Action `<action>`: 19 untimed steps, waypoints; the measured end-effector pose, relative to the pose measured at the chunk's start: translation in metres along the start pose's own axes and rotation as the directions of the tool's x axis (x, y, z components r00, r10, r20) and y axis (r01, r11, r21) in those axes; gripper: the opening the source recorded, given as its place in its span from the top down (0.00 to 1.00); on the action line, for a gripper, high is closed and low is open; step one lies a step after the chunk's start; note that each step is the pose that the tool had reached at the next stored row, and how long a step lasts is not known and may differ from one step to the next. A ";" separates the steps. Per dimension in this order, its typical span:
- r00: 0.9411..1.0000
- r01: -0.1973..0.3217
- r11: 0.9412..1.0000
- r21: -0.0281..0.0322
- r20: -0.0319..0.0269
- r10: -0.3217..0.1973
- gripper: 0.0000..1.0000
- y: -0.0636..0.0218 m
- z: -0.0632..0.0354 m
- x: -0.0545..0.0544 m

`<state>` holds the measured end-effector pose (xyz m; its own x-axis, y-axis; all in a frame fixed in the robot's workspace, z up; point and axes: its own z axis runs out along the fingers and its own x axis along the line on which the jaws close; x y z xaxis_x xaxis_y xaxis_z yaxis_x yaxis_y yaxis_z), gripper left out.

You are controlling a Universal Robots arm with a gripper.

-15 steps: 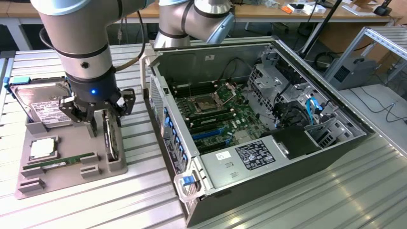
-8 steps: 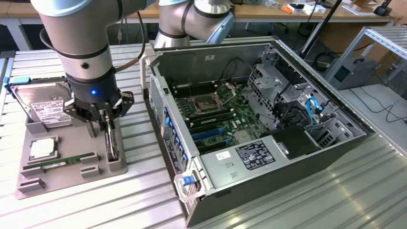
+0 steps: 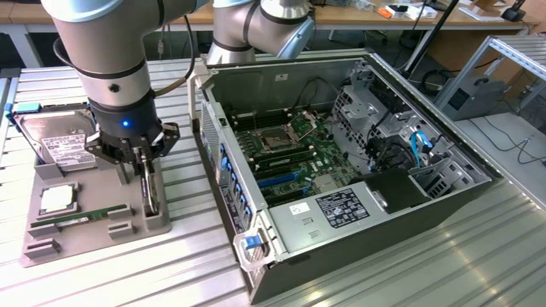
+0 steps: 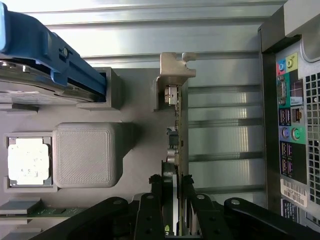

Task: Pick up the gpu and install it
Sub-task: 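Pick up the gpu and move the gpu toward the slot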

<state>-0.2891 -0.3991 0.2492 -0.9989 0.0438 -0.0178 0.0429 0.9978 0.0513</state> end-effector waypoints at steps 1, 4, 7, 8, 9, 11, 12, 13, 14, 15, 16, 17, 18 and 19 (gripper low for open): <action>1.000 0.000 1.000 0.000 0.000 0.000 0.73 0.0000 -0.0002 0.000; 1.000 0.000 1.000 0.000 0.000 0.000 0.73 0.0003 -0.0053 0.000; 1.000 0.000 1.000 0.000 0.000 0.000 0.73 0.0005 -0.0092 0.000; 1.000 0.000 1.000 0.000 0.000 0.000 0.73 0.0005 -0.0102 0.000; 1.000 0.000 1.000 0.000 0.000 0.000 0.73 0.0006 -0.0118 0.000; 1.000 0.000 1.000 0.000 0.000 0.000 0.73 0.0007 -0.0134 0.000; 1.000 0.000 1.000 0.000 0.000 0.000 0.73 0.0008 -0.0153 0.000; 1.000 0.000 1.000 0.000 0.000 0.000 0.73 0.0009 -0.0166 0.000; 1.000 0.000 1.000 0.000 0.000 0.000 0.73 0.0009 -0.0174 0.000; 1.000 0.000 1.000 0.000 0.000 0.000 0.73 0.0009 -0.0183 0.000; 1.000 0.000 1.000 0.000 0.000 0.000 0.73 0.0010 -0.0195 0.000; 1.000 0.000 1.000 0.000 0.000 0.000 0.73 0.0011 -0.0216 0.000; 1.000 0.000 1.000 0.000 0.000 0.000 0.73 0.0012 -0.0228 0.000; 1.000 0.000 1.000 0.000 0.000 0.000 0.73 0.0012 -0.0241 0.000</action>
<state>-0.2891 -0.3991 0.2734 -0.9989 0.0439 -0.0178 0.0429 0.9978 0.0514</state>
